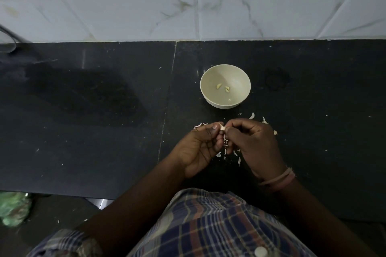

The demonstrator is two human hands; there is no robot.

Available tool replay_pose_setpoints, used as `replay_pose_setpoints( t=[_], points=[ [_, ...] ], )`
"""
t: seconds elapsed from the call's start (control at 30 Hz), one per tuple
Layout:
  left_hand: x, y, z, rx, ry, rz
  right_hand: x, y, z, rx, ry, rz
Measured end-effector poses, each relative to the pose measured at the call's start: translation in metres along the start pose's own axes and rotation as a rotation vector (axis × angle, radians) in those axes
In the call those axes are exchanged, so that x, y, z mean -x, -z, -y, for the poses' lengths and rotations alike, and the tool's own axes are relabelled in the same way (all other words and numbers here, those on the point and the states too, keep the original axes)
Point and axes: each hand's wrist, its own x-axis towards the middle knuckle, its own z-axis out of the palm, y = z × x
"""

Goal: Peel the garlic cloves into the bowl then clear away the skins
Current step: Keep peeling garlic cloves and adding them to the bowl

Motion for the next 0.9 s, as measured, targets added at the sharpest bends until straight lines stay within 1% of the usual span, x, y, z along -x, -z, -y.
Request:
replay_pose_setpoints(
  t=[0.1,0.17,0.33,0.43,0.53,0.63,0.77,0.83,0.9],
  points=[
    [0.001,0.001,-0.001,-0.019,0.005,-0.002,-0.001,-0.002,-0.001,-0.015,-0.023,0.005],
    [0.001,0.003,-0.002,-0.031,-0.026,0.0,-0.002,-0.005,-0.001,-0.06,-0.063,-0.015],
    [-0.004,0.003,0.004,-0.026,-0.148,-0.018,-0.003,-0.01,0.001,-0.392,-0.275,-0.005],
    [-0.005,0.004,0.008,-0.01,-0.174,-0.009,-0.003,-0.011,0.001,-0.472,-0.338,0.008],
    [-0.003,0.006,0.006,-0.049,-0.147,0.017,-0.004,-0.012,0.001,-0.505,-0.395,0.025],
    [-0.003,0.007,0.005,-0.082,-0.131,0.048,-0.005,-0.012,0.0,-0.481,-0.408,0.026],
    [-0.004,0.008,0.005,-0.161,-0.121,0.084,-0.006,-0.011,0.0,-0.5,-0.501,0.004],
    [-0.005,0.008,0.006,-0.19,-0.133,0.081,-0.007,-0.009,-0.002,-0.481,-0.491,-0.001],
    [-0.007,0.006,0.007,-0.169,-0.142,0.07,-0.008,-0.007,-0.003,-0.453,-0.438,-0.009]
  ],
)
